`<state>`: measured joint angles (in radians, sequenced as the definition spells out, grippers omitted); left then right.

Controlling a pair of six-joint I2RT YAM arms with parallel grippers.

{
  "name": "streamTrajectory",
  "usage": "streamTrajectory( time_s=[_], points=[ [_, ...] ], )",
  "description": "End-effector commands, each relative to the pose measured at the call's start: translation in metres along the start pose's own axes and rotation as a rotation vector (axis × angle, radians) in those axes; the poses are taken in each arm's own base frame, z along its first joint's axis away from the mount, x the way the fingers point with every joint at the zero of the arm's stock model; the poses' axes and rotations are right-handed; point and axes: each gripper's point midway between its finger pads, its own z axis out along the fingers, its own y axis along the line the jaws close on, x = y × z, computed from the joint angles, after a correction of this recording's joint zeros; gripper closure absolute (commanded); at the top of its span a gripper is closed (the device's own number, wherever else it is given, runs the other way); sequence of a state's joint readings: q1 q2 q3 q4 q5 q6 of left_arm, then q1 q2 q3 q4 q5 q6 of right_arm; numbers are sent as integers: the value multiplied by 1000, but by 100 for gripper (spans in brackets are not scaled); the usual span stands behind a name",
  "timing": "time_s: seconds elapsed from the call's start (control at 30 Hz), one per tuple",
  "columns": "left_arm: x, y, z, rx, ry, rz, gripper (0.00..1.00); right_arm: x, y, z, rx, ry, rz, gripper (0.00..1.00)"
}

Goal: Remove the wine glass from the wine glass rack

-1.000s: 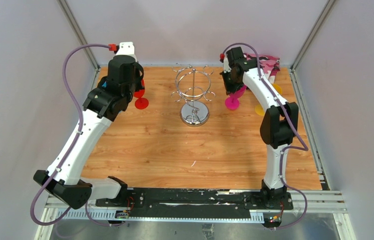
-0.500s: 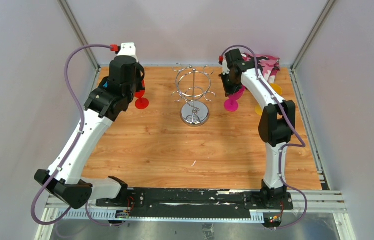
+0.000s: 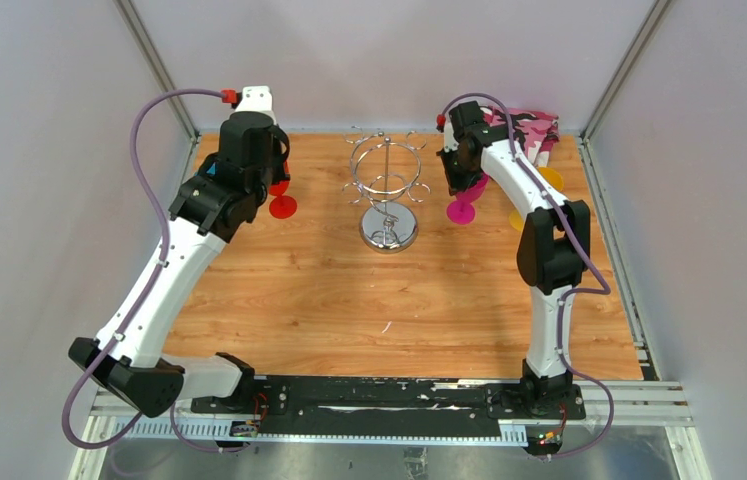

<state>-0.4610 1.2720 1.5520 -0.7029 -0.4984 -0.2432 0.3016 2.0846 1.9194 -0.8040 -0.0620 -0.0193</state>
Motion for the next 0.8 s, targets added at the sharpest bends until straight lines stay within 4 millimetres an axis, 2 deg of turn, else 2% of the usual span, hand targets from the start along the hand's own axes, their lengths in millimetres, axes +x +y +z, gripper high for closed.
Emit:
streamTrajectory(
  time_s=[0.0, 0.23, 0.37, 0.5, 0.57, 0.63, 0.77],
  points=[
    [-1, -3, 4, 2, -9, 0, 97, 13, 0, 5, -12, 34, 13, 100],
    [-2, -5, 5, 5, -8, 2, 92, 12, 1, 3, -15, 30, 15, 100],
    [-2, -6, 7, 8, -5, 6, 89, 9, 2, 0, -21, 22, 17, 93],
    [-3, -7, 7, 8, -7, 6, 87, 7, 3, -4, -25, 13, 19, 82],
    [-3, -6, 6, 8, -8, 6, 85, 5, 4, -7, -28, 7, 18, 75],
    [-3, -7, 7, 8, -5, 9, 84, 3, 4, -12, -30, -4, 18, 63],
    [-2, -7, 8, 8, -4, 10, 82, -1, 5, -22, -31, -26, 16, 54]
  ],
)
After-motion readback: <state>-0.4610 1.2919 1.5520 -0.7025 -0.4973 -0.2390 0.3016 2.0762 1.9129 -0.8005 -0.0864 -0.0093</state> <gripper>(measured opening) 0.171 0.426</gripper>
